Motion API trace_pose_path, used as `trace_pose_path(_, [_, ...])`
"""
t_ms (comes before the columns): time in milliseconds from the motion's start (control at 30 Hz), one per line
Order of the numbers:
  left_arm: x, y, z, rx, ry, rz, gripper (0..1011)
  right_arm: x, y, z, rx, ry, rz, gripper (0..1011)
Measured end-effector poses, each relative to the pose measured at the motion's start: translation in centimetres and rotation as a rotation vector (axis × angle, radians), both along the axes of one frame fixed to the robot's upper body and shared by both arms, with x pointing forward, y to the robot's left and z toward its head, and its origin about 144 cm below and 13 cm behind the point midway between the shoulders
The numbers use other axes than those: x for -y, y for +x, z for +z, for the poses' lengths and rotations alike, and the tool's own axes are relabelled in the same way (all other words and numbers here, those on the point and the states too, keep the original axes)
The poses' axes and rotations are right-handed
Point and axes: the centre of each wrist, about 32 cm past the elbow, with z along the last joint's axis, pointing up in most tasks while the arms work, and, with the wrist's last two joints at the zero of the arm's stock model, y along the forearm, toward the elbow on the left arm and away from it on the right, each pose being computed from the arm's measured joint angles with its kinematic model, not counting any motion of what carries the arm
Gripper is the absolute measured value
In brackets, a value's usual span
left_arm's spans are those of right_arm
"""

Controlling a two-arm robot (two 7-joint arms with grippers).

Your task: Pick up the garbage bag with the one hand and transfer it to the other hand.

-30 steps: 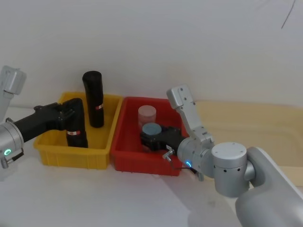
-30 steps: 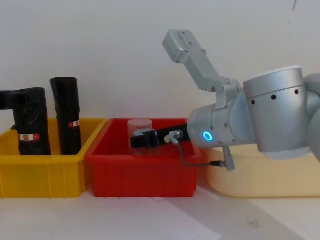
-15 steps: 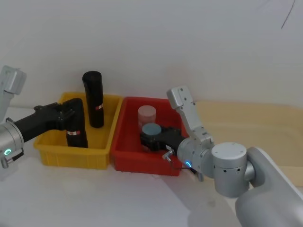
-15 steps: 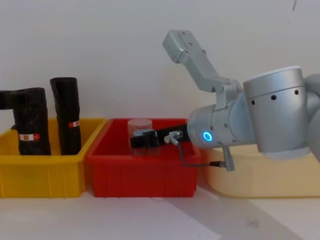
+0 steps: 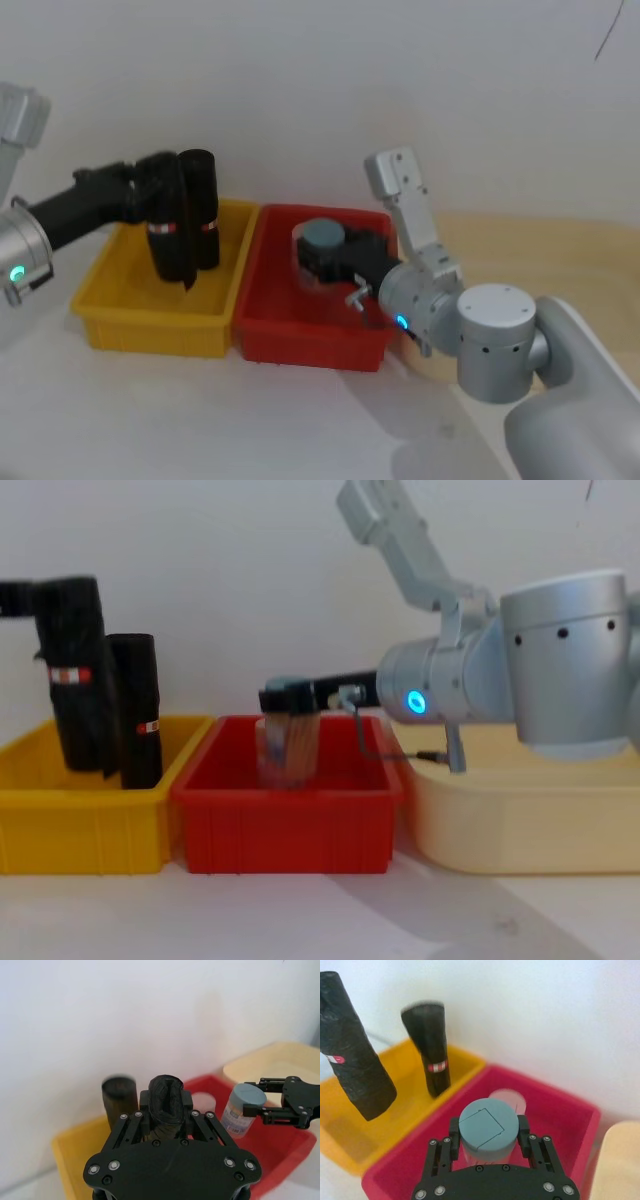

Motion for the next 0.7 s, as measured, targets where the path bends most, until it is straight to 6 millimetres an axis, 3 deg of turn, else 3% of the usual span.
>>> trace_pose_path(267, [0.4, 1.2, 4.0, 0.109, -0.007, -0.054, 331, 0.6, -0.4, 2.8, 0.112, 0.07, -0.036, 659])
trace_pose_path(700, [0.9, 4.2, 7.4, 0.206, -0.06, -0.204, 331, 3.7, -1.4, 5.4, 0.244, 0.113, -0.165, 659])
